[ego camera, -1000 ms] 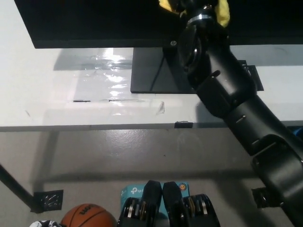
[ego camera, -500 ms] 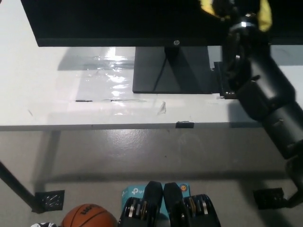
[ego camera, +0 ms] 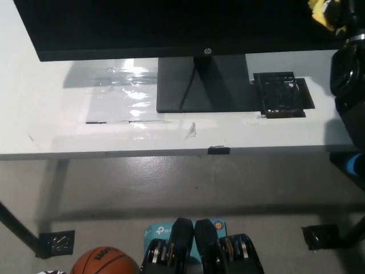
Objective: The robot uses its right hand to pick up the cloth kept in the middle of the desk and use it to wipe the monitor in the middle of the desk by swiping its screen twice
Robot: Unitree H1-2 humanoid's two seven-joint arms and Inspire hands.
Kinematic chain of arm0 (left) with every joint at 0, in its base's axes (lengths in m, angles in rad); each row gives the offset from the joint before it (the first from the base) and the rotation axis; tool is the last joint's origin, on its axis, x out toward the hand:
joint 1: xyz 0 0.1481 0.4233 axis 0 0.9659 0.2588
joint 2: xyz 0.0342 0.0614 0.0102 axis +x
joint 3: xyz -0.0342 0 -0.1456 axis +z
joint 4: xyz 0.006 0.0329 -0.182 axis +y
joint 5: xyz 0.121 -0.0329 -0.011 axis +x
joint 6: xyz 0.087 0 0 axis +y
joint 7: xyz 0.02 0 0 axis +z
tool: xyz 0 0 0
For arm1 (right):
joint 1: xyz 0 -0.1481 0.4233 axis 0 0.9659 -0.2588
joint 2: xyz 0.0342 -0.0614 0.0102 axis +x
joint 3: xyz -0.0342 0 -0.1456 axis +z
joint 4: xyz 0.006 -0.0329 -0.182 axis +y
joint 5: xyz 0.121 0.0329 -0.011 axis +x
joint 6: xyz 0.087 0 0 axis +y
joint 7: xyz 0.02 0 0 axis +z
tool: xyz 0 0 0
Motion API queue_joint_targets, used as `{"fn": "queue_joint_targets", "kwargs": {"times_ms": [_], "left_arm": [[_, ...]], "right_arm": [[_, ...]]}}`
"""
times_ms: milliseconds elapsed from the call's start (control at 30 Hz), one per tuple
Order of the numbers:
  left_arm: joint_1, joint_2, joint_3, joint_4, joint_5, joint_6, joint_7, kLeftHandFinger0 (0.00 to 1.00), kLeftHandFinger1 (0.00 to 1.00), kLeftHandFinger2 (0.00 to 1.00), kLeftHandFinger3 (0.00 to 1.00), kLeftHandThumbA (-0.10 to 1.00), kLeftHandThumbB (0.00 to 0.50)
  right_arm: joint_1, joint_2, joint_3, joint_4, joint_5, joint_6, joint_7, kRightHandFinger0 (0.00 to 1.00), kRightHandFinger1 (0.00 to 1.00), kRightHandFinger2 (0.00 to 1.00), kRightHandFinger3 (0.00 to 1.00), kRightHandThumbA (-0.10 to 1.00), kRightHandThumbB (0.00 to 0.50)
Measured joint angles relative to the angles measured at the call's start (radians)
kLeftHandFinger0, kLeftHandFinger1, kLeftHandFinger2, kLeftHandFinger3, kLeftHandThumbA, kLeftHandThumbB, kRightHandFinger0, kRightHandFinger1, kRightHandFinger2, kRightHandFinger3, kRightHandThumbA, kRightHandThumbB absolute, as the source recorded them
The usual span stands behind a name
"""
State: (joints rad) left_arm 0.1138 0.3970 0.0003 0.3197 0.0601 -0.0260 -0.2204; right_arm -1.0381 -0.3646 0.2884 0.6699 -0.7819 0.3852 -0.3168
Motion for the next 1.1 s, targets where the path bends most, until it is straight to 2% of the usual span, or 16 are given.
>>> {"fn": "queue_joint_targets", "kwargs": {"times_ms": [67,100,200,233,267,400,467,567,667,733,767,833,933,967,1033,1100], "left_arm": [[0.001,0.000,0.000,0.000,0.000,0.000,0.000,0.51,0.54,0.67,0.80,0.44,0.339],[0.001,0.000,0.000,0.000,0.000,0.000,0.000,0.50,0.54,0.67,0.79,0.44,0.342],[0.001,0.000,0.000,0.000,0.000,0.000,0.000,0.50,0.54,0.67,0.78,0.45,0.345],[0.001,0.000,-0.001,0.000,0.001,0.001,0.000,0.50,0.54,0.68,0.79,0.45,0.335],[0.002,0.000,-0.001,-0.001,0.002,0.001,0.000,0.51,0.54,0.67,0.79,0.45,0.341],[0.002,0.000,-0.002,-0.007,0.003,0.003,0.000,0.47,0.51,0.66,0.80,0.46,0.338],[0.002,0.000,-0.003,-0.007,0.004,0.003,0.000,0.47,0.50,0.66,0.79,0.45,0.343],[0.002,0.000,-0.004,-0.007,0.004,0.002,0.000,0.45,0.49,0.66,0.79,0.45,0.341],[0.001,0.000,-0.004,-0.005,0.004,0.000,0.000,0.47,0.51,0.69,0.79,0.48,0.356],[0.001,0.000,-0.005,-0.005,0.004,0.000,0.000,0.49,0.52,0.69,0.82,0.45,0.332],[0.001,0.000,-0.006,-0.006,0.004,0.001,0.000,0.49,0.52,0.69,0.82,0.45,0.332],[0.001,0.000,-0.008,-0.007,0.005,0.003,0.000,0.50,0.53,0.69,0.82,0.45,0.332],[0.001,0.000,-0.010,-0.007,0.006,0.005,0.000,0.51,0.54,0.70,0.83,0.46,0.341],[0.000,0.000,-0.010,-0.007,0.007,0.006,0.000,0.53,0.56,0.72,0.84,0.47,0.338],[-0.001,0.000,-0.011,-0.007,0.007,0.007,0.000,0.53,0.55,0.71,0.83,0.44,0.337],[-0.001,0.000,-0.011,-0.007,0.007,0.009,0.000,0.54,0.56,0.73,0.84,0.44,0.338]], "right_arm": [[0.000,0.000,-0.003,0.000,0.000,0.008,0.002,0.00,0.00,0.06,0.34,-0.10,0.260],[0.000,0.000,-0.003,0.000,0.000,0.011,0.003,0.01,0.04,0.13,0.37,-0.10,0.271],[-0.001,0.000,-0.003,0.000,0.000,0.019,0.009,0.00,0.00,0.05,0.39,-0.10,0.279],[-0.001,0.000,-0.003,0.000,0.000,0.020,0.011,0.00,0.00,0.00,0.34,-0.10,0.298],[-0.001,0.000,-0.003,0.000,0.000,0.021,0.012,0.00,0.00,0.00,0.09,-0.10,0.246],[-0.001,0.002,-0.004,0.000,0.000,0.022,0.014,0.00,0.00,0.02,0.12,-0.10,0.260],[-0.002,0.003,-0.003,-0.001,0.000,0.022,0.014,0.00,0.01,0.08,0.28,-0.10,0.281],[-0.007,0.014,-0.002,0.002,-0.001,0.027,0.014,0.00,0.00,0.07,0.34,-0.10,0.246],[-0.021,0.029,-0.003,0.015,0.000,0.029,0.013,0.00,0.00,0.08,0.40,-0.10,0.261],[-0.026,0.036,-0.002,0.024,-0.001,0.029,0.012,0.00,0.00,0.02,0.30,-0.10,0.247],[-0.030,0.041,0.002,0.033,-0.003,0.030,0.009,0.00,0.00,0.03,0.30,-0.10,0.247],[-0.043,0.051,0.010,0.057,-0.006,0.031,0.001,0.00,0.00,0.08,0.15,-0.10,0.193],[-0.059,0.070,0.022,0.076,-0.007,0.046,0.000,0.00,0.00,0.25,0.15,-0.10,0.169],[-0.064,0.078,0.027,0.077,-0.007,0.054,0.000,0.05,0.13,0.33,0.38,-0.10,0.226],[-0.073,0.092,0.043,0.078,-0.008,0.062,0.003,0.00,0.00,0.10,0.27,-0.10,0.169],[-0.085,0.113,0.049,0.089,-0.011,0.071,0.006,0.00,0.00,0.12,0.20,-0.10,0.194]]}}
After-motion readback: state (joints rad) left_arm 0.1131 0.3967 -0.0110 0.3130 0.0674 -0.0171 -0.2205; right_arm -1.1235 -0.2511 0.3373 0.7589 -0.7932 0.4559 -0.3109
